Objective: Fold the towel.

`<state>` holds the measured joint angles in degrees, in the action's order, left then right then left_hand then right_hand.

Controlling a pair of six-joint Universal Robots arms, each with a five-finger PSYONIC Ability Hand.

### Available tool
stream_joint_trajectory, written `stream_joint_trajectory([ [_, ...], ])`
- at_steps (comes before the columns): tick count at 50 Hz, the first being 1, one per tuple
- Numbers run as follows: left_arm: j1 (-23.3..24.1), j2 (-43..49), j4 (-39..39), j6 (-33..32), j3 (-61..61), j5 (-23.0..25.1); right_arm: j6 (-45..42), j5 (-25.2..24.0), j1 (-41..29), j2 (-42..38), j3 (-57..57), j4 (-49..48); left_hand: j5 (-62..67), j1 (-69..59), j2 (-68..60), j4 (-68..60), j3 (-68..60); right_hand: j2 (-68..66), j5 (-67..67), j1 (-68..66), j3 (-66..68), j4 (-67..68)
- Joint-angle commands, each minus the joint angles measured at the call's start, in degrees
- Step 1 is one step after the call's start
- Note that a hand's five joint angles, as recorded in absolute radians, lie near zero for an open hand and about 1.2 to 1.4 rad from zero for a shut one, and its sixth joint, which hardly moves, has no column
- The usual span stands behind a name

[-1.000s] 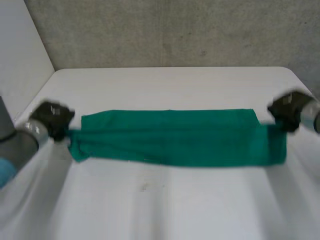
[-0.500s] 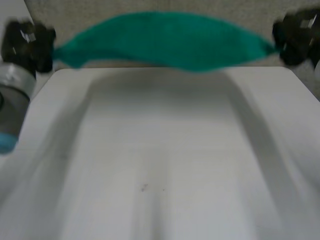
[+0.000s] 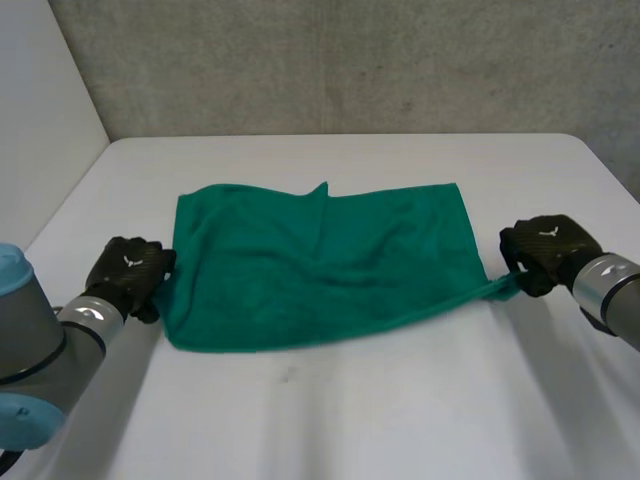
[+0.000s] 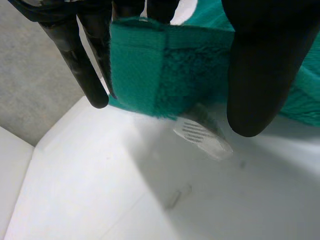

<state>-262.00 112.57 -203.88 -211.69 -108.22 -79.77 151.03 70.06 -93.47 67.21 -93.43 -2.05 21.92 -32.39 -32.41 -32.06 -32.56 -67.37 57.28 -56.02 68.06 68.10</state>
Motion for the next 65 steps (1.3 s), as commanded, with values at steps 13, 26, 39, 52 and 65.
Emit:
stream_joint_trajectory([
  [13,-1.84,-2.97,3.84,-0.92,-2.44,1.28,0.05,-0.72,6.11,1.43,1.14,0.12,5.54,-5.07,-5.05,-5.4,-4.9,-12.63,12.72,-23.98,11.94,11.9],
  [26,-2.37,-2.79,3.84,-0.48,-3.4,4.98,-0.04,-0.63,6.37,1.34,1.23,0.03,19.32,-18.85,-18.83,-19.18,-18.68,-12.63,12.72,-23.98,11.94,11.9],
  [39,-2.9,-7.89,5.24,-1.36,-4.99,4.01,-8.55,-0.46,7.86,4.67,2.11,9.68,48.08,-47.61,-47.59,-47.94,-47.44,-12.63,12.72,-23.98,11.94,11.9],
  [52,-2.9,-23.71,29.4,-10.67,-7.97,3.49,-36.16,3.5,12.96,11.18,1.14,41.87,48.08,-47.61,-47.59,-47.94,-47.44,-12.63,12.72,-23.98,11.94,11.9],
  [65,-1.85,-13.61,23.53,-11.99,-1.74,2.08,-27.38,4.38,8.66,3.81,5.62,25.79,48.08,-47.61,-47.59,-47.94,-47.44,-12.63,12.72,-23.98,11.94,11.9],
])
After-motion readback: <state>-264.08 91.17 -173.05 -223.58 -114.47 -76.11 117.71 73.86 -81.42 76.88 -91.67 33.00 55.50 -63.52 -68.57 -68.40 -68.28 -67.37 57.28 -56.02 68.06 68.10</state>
